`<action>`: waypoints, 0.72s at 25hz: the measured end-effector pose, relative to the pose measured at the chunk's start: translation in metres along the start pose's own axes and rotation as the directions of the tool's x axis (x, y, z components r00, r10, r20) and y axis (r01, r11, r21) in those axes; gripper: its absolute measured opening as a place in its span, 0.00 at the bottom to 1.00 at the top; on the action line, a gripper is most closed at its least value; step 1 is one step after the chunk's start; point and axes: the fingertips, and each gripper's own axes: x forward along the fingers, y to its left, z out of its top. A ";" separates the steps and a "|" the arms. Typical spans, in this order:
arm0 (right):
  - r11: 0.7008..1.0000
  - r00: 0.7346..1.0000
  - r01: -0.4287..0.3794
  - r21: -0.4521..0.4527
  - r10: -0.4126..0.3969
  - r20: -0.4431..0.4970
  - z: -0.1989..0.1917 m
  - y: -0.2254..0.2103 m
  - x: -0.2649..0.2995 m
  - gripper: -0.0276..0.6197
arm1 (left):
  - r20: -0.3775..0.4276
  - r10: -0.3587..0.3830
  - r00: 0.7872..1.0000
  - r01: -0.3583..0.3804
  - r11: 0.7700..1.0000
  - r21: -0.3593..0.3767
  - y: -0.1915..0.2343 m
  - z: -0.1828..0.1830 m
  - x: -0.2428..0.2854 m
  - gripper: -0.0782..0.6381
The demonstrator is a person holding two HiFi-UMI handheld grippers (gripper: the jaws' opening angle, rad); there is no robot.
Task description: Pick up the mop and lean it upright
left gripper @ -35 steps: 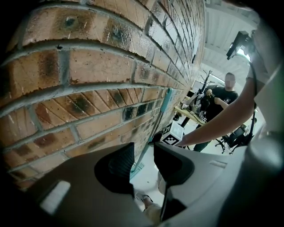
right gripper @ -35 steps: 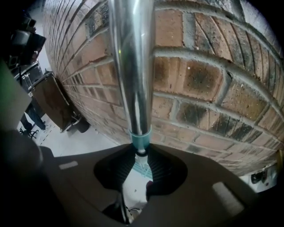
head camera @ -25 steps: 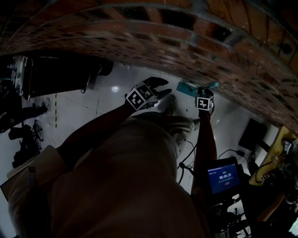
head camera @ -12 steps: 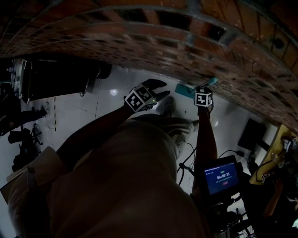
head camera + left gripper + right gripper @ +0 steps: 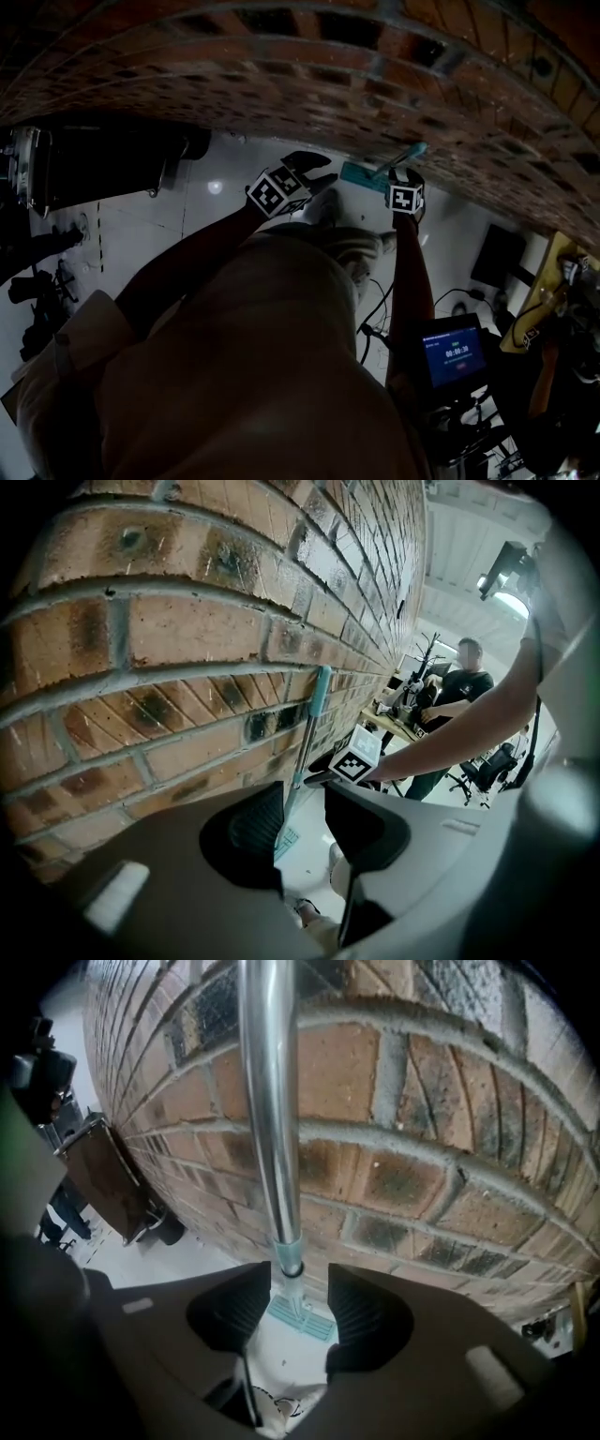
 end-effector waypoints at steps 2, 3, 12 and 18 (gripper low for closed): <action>1.000 0.999 0.009 0.005 -0.009 0.033 0.008 -0.002 -0.015 0.35 | 0.021 -0.011 1.000 0.011 1.000 0.002 -0.002 0.006 0.000 0.33; 1.000 0.999 0.011 0.008 -0.011 0.050 0.012 -0.002 -0.023 0.35 | 0.022 -0.017 1.000 0.017 1.000 0.002 -0.003 0.006 0.000 0.33; 0.998 0.967 0.041 0.055 -0.054 0.250 0.058 0.001 -0.120 0.34 | 0.082 -0.040 0.996 0.042 0.999 -0.024 -0.002 0.016 -0.008 0.33; 0.994 0.906 0.041 0.098 -0.079 0.417 0.086 0.010 -0.200 0.33 | 0.124 -0.027 0.992 0.034 0.998 -0.055 0.007 0.012 -0.019 0.31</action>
